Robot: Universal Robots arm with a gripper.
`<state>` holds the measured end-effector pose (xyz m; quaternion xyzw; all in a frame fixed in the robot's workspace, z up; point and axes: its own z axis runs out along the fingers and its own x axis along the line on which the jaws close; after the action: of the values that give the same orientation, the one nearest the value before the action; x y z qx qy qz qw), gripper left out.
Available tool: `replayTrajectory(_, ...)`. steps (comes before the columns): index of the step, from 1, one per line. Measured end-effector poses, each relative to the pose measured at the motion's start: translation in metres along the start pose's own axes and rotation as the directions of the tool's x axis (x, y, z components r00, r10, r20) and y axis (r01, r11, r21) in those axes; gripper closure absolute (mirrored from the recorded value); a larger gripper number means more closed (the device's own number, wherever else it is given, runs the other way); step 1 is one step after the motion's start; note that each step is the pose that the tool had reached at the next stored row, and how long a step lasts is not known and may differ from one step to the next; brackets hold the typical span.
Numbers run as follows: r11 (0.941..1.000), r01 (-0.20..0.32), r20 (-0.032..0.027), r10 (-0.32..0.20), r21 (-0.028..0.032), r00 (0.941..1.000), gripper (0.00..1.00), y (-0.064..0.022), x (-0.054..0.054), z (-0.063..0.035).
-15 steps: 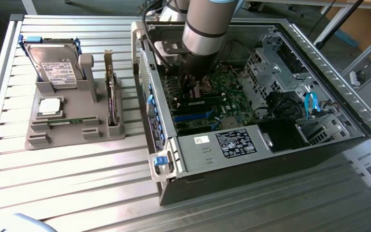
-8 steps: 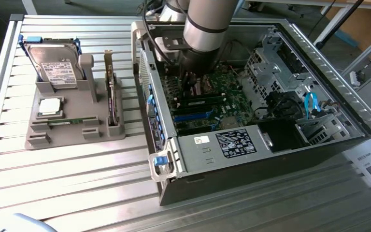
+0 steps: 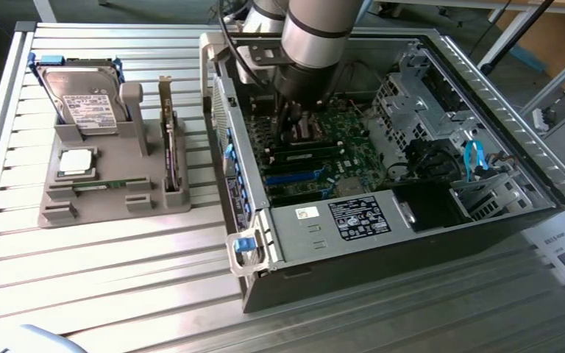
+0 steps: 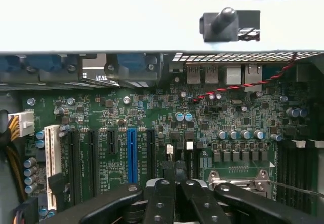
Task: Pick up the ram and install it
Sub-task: 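Press down the ram until it locks into place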
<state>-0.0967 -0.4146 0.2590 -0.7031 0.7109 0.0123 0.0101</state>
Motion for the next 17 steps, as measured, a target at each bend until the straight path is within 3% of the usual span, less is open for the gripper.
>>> replayTrajectory(17, 1.0, 0.0, 0.0, 0.0, -0.0003, 1.0, 0.9, 0.0001, -0.001, -0.0227)
